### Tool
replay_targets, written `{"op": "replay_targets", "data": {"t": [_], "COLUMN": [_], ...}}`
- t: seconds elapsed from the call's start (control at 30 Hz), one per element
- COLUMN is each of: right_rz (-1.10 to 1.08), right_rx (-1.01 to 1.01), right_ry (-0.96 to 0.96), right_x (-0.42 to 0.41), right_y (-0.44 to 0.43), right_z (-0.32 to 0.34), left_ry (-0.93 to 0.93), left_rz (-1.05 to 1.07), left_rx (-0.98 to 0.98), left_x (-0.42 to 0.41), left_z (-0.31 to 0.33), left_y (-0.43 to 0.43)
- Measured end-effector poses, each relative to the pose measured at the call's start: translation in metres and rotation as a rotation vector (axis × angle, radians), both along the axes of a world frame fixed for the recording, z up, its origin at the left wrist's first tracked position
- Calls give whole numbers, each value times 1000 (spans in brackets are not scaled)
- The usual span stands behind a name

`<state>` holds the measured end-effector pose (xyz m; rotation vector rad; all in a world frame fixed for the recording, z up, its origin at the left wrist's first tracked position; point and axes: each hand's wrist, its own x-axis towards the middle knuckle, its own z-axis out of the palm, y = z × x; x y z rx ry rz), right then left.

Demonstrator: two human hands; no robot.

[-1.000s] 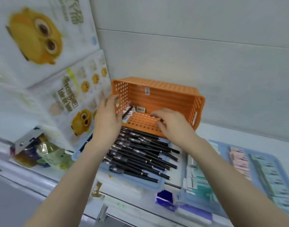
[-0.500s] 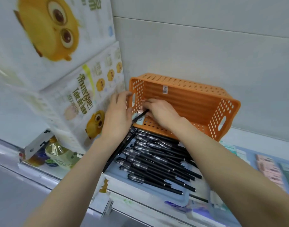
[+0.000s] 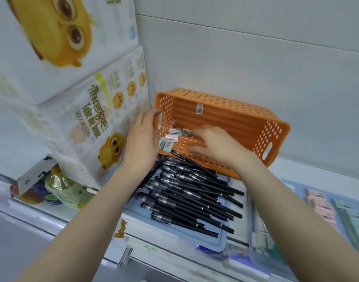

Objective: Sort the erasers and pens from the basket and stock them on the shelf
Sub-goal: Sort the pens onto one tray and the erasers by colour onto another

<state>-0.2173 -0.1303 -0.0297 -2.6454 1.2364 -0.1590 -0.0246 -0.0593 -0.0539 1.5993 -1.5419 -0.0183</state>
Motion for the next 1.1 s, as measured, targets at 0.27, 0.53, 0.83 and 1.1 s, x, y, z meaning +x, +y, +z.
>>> {"op": "replay_targets", "data": {"t": [0.27, 0.53, 0.83, 1.1], "right_rz": [45, -146, -142, -223], "right_rx": [-74, 32, 111, 180], "right_ry": [-133, -131, -96, 55], "right_x": [73, 64, 38, 38], "right_y": [-15, -22, -31, -30], "right_z": [-29, -31, -23, -26], "left_ry": [1, -26, -345, -426], "left_rz": [24, 48, -52, 58], "left_rx": [13, -1, 279, 621], "left_x": [7, 4, -24, -49], "left_z": [-1, 4, -22, -8], "left_y": [-4, -1, -25, -61]}}
